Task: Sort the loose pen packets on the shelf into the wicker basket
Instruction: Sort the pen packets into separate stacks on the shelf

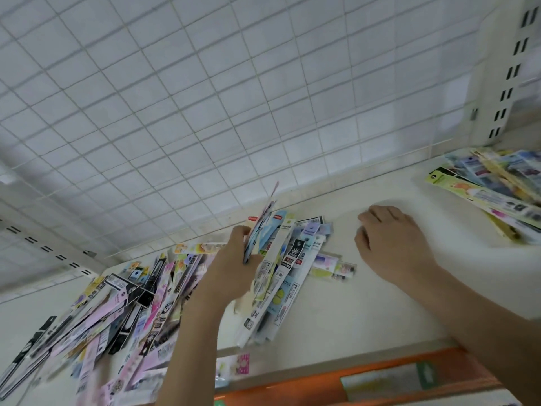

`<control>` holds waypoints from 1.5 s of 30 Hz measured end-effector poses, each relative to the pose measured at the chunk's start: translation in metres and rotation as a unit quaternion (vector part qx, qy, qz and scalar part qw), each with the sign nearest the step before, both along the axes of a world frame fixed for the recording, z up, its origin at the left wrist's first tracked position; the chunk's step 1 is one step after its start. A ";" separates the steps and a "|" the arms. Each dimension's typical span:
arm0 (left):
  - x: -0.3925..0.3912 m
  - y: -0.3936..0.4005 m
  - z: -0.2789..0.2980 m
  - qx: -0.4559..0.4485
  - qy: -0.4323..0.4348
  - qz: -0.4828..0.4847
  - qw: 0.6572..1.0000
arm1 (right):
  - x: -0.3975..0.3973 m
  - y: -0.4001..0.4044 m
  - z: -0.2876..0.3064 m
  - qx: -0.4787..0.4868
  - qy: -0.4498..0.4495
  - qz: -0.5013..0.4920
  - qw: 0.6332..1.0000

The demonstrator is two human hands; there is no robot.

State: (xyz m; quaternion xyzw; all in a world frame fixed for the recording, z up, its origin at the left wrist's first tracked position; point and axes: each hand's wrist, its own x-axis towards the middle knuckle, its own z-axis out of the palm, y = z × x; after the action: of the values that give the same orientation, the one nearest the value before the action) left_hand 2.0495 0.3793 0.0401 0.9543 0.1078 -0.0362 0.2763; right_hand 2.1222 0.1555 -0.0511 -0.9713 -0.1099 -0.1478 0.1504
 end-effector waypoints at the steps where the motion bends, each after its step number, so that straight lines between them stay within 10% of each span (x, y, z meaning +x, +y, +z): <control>1: 0.001 -0.002 -0.004 -0.006 0.006 -0.003 1.000 | 0.000 0.000 0.000 -0.002 -0.001 0.003 1.000; 27: 0.007 -0.008 -0.013 0.150 -0.049 0.120 0.980 | -0.003 0.001 0.002 -0.030 0.006 0.004 1.000; 37: -0.001 -0.013 -0.015 0.017 -0.134 0.123 0.983 | -0.006 0.005 0.001 -0.025 -0.026 0.000 0.999; 45: 0.023 -0.023 -0.031 0.110 0.023 0.106 0.988 | -0.002 0.003 -0.002 -0.037 -0.025 -0.002 0.999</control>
State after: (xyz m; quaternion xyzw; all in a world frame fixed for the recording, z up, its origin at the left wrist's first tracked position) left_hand 2.0725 0.3560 0.0088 0.9610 0.2179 -0.0168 0.1694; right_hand 2.1197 0.1587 -0.0532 -0.9725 -0.1171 -0.1680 0.1112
